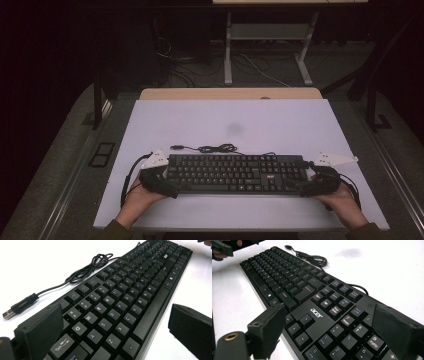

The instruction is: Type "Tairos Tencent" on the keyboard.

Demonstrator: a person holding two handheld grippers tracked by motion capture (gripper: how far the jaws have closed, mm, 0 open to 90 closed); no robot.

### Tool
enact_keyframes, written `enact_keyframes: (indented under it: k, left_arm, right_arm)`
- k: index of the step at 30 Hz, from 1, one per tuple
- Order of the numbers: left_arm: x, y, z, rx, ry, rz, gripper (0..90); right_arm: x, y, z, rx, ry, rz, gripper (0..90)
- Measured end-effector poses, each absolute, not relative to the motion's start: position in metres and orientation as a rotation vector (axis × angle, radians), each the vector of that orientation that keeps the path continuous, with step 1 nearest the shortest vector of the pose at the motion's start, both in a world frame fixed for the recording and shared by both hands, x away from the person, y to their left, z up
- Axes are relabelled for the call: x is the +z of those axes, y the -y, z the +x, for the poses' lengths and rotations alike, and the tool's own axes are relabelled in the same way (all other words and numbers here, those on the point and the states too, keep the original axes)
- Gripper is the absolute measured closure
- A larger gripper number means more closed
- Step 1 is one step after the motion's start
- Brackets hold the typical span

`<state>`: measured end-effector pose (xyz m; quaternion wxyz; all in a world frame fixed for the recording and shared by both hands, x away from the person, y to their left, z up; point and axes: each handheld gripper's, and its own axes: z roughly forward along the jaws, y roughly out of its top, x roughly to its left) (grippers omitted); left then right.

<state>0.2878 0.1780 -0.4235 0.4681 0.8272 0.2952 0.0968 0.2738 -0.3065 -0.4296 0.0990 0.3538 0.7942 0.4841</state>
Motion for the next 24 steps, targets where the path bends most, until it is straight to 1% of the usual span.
enact_keyframes:
  k: [10,24]
  left_arm:
    - [-0.423,-0.176,0.288,0.242,-0.727,2.021,0.0]
    - [-0.423,-0.176,0.289,0.247,-0.714,2.016,0.0]
  right_arm:
    - [-0.429,0.303,0.276,1.452,-2.351,1.036,11.5]
    - [-0.423,0.286,0.281,1.480,-2.370,0.998,11.5]
